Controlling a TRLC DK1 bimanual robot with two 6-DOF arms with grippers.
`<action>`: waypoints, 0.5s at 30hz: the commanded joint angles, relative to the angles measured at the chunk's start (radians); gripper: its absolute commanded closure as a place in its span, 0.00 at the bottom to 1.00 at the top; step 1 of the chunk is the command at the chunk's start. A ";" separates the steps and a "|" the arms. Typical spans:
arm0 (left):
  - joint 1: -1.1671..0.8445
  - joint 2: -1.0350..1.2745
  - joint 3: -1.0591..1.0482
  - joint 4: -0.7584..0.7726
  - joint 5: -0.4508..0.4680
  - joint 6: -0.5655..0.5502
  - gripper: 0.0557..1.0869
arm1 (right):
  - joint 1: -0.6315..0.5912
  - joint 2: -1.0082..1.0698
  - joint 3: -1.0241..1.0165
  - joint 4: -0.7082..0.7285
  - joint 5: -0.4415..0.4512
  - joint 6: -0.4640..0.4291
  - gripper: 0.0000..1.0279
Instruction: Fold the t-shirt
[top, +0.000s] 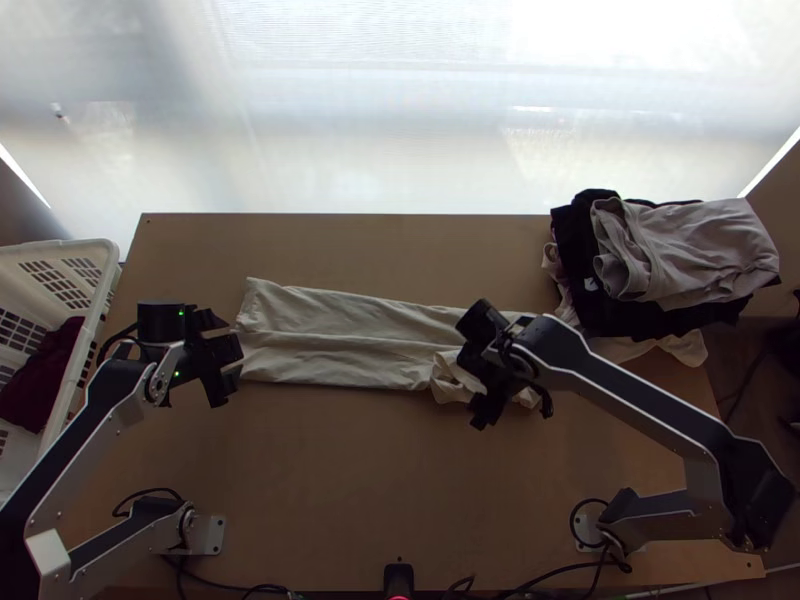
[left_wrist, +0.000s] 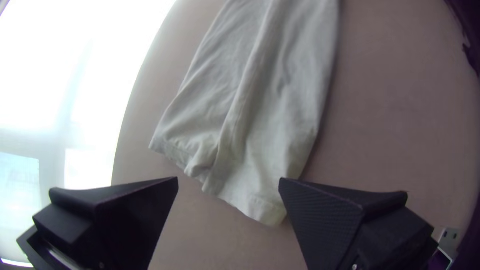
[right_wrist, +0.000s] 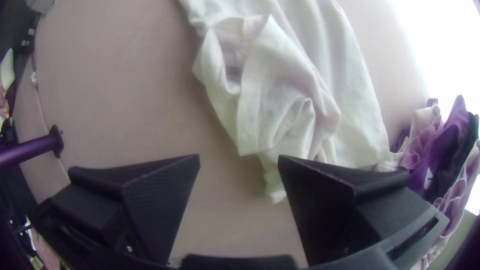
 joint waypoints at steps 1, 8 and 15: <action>-0.019 -0.075 -0.048 -0.026 -0.001 0.035 0.05 | 0.094 -0.050 -0.087 0.041 0.033 0.023 0.29; -0.008 -0.068 -0.071 -0.004 -0.006 0.040 0.05 | 0.091 -0.012 -0.154 0.202 0.121 0.013 0.36; 0.031 -0.079 -0.082 0.000 -0.006 0.064 0.05 | 0.075 0.057 -0.183 0.315 0.148 0.007 0.41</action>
